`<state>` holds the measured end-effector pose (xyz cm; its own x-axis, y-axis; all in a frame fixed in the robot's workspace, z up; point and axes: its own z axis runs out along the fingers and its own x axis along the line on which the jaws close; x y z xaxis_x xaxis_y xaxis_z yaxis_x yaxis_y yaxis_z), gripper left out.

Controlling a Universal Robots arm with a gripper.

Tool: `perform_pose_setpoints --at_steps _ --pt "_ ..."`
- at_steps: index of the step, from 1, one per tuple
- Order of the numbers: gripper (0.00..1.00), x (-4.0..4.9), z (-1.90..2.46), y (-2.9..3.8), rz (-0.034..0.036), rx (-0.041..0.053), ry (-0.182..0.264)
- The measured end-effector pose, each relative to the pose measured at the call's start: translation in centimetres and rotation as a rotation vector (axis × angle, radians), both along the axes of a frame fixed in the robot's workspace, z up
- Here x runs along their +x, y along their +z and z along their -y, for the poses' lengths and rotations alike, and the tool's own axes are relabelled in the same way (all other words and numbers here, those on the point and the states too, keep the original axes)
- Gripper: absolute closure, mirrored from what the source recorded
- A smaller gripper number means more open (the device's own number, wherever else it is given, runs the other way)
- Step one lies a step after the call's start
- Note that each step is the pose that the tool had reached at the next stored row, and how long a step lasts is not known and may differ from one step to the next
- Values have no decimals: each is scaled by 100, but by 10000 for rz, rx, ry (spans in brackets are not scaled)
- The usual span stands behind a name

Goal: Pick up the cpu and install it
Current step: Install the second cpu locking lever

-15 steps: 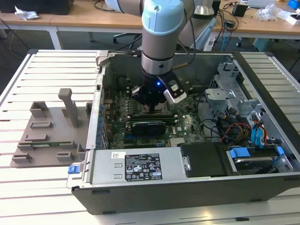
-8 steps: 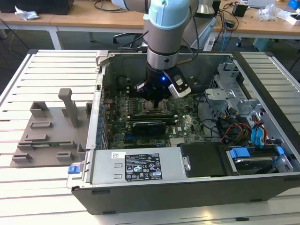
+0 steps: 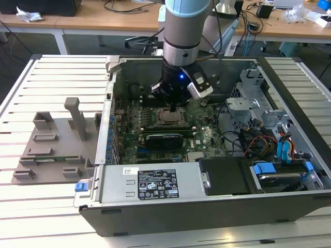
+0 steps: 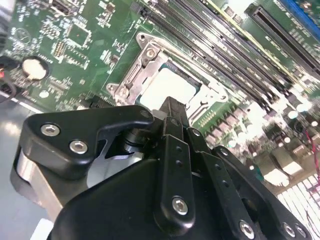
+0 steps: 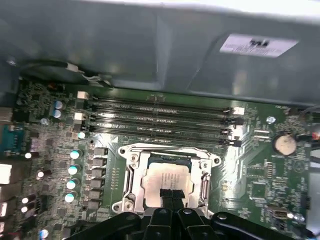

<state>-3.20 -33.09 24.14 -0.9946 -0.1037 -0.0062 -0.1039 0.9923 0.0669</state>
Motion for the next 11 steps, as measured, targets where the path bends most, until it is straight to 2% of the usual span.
perform_pose_setpoints --at_steps 1,4,8,11 --pt "89 0 -8 83 0 -19 0" --pt "89 0 -18 203 -1 -49 0" --pt "89 0 -31 407 -1 -102 0" --pt "89 1 -34 520 0 -134 1"
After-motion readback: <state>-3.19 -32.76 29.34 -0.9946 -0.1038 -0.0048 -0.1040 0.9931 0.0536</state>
